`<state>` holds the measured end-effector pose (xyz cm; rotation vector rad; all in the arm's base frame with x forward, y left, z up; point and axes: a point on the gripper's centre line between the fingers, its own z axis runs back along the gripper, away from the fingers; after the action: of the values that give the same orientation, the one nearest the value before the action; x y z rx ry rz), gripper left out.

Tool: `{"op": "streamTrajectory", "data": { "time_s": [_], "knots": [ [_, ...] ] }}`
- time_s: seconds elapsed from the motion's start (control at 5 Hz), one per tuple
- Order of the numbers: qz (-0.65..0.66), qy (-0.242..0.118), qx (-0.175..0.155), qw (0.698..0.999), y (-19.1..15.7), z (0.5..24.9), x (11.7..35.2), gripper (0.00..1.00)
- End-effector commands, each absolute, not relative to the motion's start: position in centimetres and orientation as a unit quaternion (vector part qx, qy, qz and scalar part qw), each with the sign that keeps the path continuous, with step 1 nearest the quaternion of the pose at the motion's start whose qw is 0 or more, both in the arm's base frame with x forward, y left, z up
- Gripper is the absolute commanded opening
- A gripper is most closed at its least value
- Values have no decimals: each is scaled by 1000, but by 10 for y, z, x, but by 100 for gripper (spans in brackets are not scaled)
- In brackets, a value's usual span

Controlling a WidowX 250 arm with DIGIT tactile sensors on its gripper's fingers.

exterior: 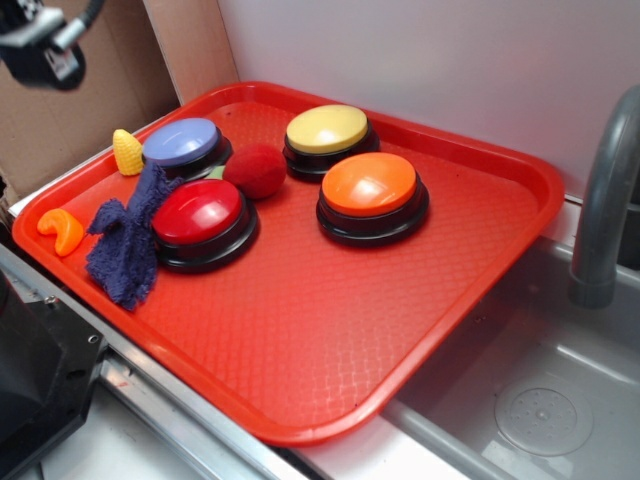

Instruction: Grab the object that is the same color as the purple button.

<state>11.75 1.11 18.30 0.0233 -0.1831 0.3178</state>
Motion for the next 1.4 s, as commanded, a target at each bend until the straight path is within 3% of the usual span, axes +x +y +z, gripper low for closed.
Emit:
{"op": "streamTrajectory", "data": {
  "time_s": [0.0, 0.6, 1.2],
  "knots": [
    [187, -107, 18, 976, 27, 143, 127, 100],
    [191, -90, 36, 977, 38, 83, 131, 100],
    [188, -102, 39, 976, 43, 46, 136, 100]
  ]
}}
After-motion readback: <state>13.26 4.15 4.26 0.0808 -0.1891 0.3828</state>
